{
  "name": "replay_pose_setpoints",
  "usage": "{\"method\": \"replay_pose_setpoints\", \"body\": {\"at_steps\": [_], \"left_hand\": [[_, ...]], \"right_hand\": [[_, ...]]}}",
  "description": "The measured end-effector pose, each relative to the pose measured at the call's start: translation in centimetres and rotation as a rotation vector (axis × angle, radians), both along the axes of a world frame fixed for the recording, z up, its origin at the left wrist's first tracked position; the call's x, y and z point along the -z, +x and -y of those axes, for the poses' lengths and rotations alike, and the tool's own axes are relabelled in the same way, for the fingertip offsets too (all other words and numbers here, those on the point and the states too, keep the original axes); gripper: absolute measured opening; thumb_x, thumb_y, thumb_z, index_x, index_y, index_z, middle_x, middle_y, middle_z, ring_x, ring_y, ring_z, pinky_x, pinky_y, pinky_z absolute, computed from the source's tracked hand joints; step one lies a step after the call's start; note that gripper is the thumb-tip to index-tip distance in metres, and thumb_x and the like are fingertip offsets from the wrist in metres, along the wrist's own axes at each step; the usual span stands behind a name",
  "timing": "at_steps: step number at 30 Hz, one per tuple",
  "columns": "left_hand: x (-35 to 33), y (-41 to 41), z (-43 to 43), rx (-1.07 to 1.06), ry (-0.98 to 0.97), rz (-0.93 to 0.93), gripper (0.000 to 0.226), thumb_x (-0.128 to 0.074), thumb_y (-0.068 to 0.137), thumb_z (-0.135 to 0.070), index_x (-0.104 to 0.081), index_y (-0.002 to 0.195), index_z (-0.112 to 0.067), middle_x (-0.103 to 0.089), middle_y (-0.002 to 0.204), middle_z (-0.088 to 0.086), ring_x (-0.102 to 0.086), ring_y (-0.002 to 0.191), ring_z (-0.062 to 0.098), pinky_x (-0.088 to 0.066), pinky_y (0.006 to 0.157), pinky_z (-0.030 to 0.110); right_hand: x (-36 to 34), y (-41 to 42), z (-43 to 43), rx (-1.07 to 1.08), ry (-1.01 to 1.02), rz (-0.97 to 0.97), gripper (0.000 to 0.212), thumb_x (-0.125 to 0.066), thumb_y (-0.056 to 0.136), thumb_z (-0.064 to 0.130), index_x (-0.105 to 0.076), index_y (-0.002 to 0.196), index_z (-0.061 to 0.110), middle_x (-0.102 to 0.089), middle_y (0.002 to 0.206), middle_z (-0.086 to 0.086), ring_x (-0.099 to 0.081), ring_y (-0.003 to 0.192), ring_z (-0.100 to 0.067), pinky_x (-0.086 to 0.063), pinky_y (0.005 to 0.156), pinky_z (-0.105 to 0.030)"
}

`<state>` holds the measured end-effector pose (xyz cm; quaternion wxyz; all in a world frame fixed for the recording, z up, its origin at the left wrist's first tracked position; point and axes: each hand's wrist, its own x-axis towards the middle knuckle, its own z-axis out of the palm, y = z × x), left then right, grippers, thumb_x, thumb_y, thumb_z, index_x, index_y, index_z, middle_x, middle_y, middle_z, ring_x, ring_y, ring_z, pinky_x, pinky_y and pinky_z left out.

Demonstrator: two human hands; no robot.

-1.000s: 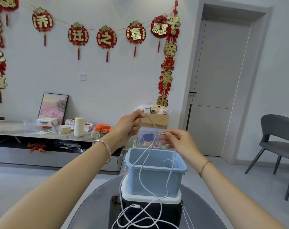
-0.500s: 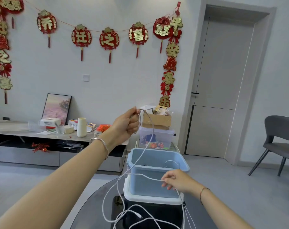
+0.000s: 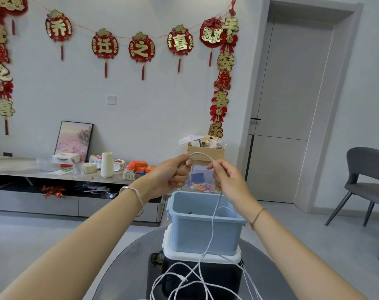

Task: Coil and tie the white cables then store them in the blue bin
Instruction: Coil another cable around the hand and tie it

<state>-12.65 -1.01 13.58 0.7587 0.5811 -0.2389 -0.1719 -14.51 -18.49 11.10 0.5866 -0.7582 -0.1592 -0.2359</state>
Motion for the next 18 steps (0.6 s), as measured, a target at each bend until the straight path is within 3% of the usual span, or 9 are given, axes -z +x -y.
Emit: {"method": "replay_pose_setpoints", "body": {"at_steps": [3, 6, 10, 13, 18], "left_hand": [[-0.8, -0.9, -0.4, 0.108, -0.067, -0.041, 0.043, -0.031, 0.102, -0.036, -0.043, 0.064, -0.020, -0.023, 0.039, -0.010, -0.020, 0.030, 0.003, -0.016, 0.038, 0.017], [-2.0, -1.7, 0.1, 0.185, -0.247, -0.034, 0.042, -0.029, 0.102, -0.034, -0.047, 0.067, -0.018, -0.026, 0.038, -0.009, -0.019, 0.029, 0.003, -0.017, 0.037, 0.015], [-3.0, -1.5, 1.1, 0.033, -0.359, 0.097, 0.036, -0.025, 0.104, -0.036, -0.047, 0.082, -0.017, -0.027, 0.043, -0.008, -0.025, 0.031, 0.003, -0.025, 0.037, 0.013], [-3.4, -0.8, 1.4, -0.214, -0.283, 0.216, 0.036, -0.026, 0.104, -0.037, -0.050, 0.089, -0.015, -0.032, 0.044, -0.010, -0.030, 0.034, 0.002, -0.029, 0.039, 0.013], [-2.7, -0.1, 1.8, -0.381, -0.089, 0.335, 0.040, -0.026, 0.104, -0.036, -0.057, 0.095, -0.011, -0.066, 0.058, -0.006, -0.056, 0.041, 0.006, -0.041, 0.040, 0.014]], "right_hand": [[-0.4, 0.4, -0.1, 0.032, -0.007, 0.003, 0.027, -0.042, 0.100, 0.028, -0.063, 0.088, 0.017, -0.039, 0.055, 0.007, -0.032, 0.047, -0.006, -0.028, 0.049, -0.022], [-0.3, -0.1, -1.7, -0.098, 0.050, -0.084, 0.032, -0.038, 0.101, 0.031, -0.060, 0.085, 0.014, -0.041, 0.051, 0.002, -0.031, 0.039, -0.007, -0.030, 0.040, -0.022], [0.4, -1.4, -4.3, -0.270, 0.056, -0.306, 0.030, -0.030, 0.104, 0.029, -0.055, 0.098, 0.014, -0.046, 0.057, -0.003, -0.033, 0.035, -0.009, -0.038, 0.037, -0.019], [1.4, -2.4, -5.0, -0.281, -0.156, -0.370, 0.029, -0.028, 0.104, 0.022, -0.052, 0.116, 0.010, -0.046, 0.060, -0.003, -0.032, 0.034, -0.005, -0.033, 0.034, -0.017], [1.1, -3.8, -5.1, -0.163, -0.522, -0.278, 0.034, -0.028, 0.102, 0.017, -0.042, 0.133, 0.015, -0.050, 0.059, 0.001, -0.038, 0.041, -0.003, -0.034, 0.039, -0.016]]}}
